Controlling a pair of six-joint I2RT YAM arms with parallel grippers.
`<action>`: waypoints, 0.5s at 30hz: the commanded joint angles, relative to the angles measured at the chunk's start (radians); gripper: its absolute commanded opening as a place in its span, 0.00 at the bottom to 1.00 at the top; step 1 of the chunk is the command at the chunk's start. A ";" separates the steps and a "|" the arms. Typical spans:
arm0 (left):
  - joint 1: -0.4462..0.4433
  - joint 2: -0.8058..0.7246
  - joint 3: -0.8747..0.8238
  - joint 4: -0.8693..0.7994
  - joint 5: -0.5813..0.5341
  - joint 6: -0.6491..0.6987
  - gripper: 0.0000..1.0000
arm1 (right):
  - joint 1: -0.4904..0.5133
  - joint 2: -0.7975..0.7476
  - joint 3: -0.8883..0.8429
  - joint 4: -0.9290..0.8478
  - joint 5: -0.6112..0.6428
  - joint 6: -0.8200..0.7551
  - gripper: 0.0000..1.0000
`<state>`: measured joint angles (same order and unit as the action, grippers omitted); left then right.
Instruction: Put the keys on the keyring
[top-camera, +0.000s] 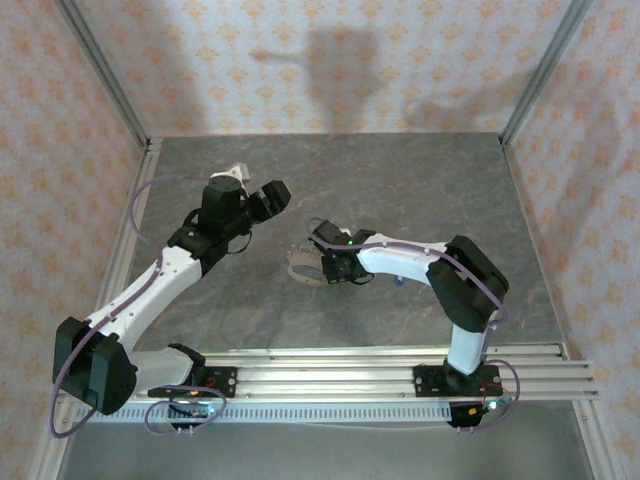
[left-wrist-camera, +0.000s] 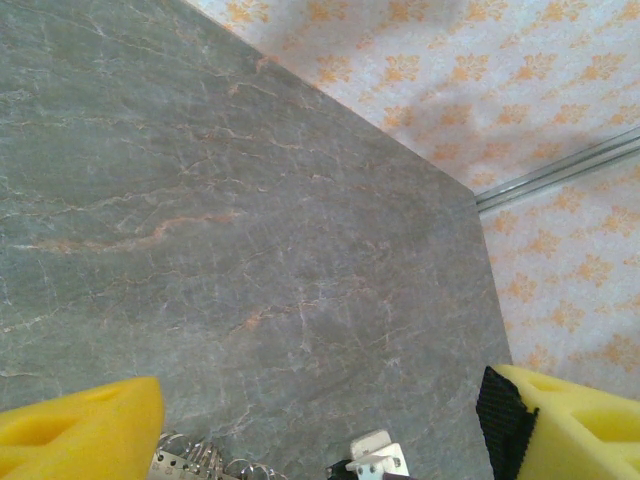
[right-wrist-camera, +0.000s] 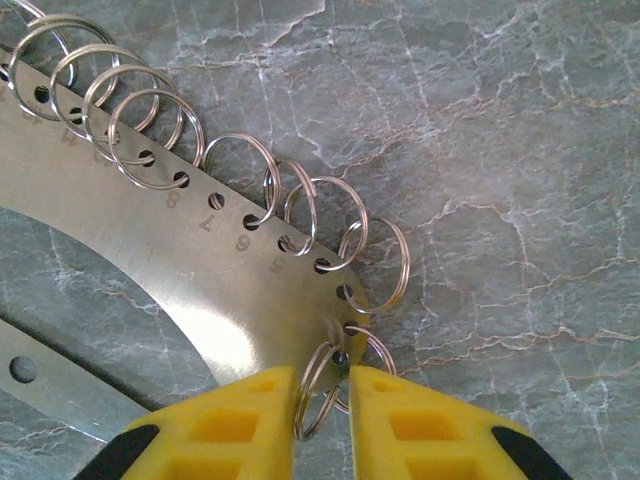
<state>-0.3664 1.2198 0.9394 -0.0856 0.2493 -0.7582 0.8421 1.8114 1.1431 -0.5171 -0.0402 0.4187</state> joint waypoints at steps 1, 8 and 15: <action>0.001 -0.018 -0.007 0.027 -0.021 0.014 0.84 | 0.008 0.008 0.014 -0.035 0.037 -0.008 0.19; 0.001 -0.017 -0.009 0.029 -0.021 0.013 0.84 | 0.007 0.010 0.014 -0.035 0.039 -0.012 0.12; 0.001 -0.019 -0.009 0.027 -0.020 0.013 0.84 | 0.008 0.014 0.009 -0.034 0.045 -0.011 0.06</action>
<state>-0.3664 1.2198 0.9394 -0.0853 0.2493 -0.7586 0.8421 1.8114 1.1431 -0.5179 -0.0380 0.4152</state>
